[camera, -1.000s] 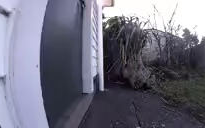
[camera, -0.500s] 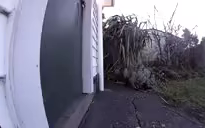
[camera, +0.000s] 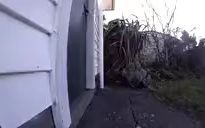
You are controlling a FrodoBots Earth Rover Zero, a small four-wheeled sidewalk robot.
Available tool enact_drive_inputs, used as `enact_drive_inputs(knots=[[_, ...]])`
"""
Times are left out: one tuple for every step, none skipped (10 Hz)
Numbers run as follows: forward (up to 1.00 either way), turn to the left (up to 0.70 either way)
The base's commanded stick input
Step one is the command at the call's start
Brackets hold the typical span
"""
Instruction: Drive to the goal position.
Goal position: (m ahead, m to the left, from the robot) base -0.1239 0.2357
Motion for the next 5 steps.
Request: enact_drive_inputs(knots=[[0.00,0.00],[0.00,0.00],[0.00,0.00],[0.01,0.00],[0.03,0.00]])
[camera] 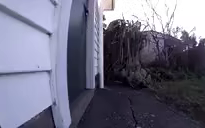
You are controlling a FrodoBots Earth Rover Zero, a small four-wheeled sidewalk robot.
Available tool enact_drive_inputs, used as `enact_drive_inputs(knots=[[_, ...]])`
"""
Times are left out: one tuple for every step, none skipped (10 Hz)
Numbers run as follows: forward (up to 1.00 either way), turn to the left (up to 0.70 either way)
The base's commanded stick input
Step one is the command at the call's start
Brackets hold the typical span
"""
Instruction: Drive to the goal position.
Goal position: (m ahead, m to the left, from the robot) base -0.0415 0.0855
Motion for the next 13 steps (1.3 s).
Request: enact_drive_inputs(knots=[[0.03,0.00],[0.04,0.00],[0.04,0.00],[0.04,0.00],[0.03,0.00],[0.04,0.00],[0.04,0.00],[0.04,0.00],[0.04,0.00],[0.04,0.00],[0.04,0.00],[0.04,0.00],[0.04,0.00]])
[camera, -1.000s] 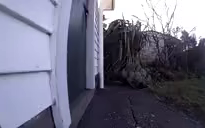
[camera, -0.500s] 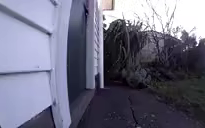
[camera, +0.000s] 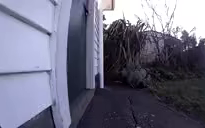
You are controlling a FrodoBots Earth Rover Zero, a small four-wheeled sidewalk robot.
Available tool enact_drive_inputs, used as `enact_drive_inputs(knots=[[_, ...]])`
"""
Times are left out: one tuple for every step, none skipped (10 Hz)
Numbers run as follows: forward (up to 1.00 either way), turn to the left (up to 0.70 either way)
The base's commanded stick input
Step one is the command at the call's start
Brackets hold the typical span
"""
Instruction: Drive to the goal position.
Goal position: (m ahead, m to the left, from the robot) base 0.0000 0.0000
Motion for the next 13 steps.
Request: enact_drive_inputs(knots=[[0.04,0.00],[0.04,0.00],[0.04,0.00],[0.04,0.00],[0.03,0.00],[0.04,0.00],[0.03,0.00],[0.03,0.00],[0.04,0.00],[0.04,0.00],[0.04,0.00],[0.04,0.00],[0.03,0.00]])
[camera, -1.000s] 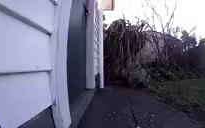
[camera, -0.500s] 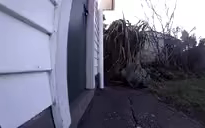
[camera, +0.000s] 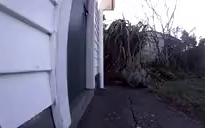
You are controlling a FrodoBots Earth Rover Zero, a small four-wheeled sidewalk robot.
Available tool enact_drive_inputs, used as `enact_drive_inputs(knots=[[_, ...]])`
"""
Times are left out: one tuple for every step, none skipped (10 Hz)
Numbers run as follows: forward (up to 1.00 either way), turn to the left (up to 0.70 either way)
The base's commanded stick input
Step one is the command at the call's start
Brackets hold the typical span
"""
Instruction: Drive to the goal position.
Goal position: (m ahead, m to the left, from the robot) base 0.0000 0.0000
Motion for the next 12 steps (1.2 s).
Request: enact_drive_inputs(knots=[[0.03,0.00],[0.04,0.00],[0.03,0.00],[0.03,0.00],[0.04,0.00],[0.04,0.00],[0.04,0.00],[0.04,0.00],[0.04,0.00],[0.04,0.00],[0.04,0.00],[0.04,0.00]])
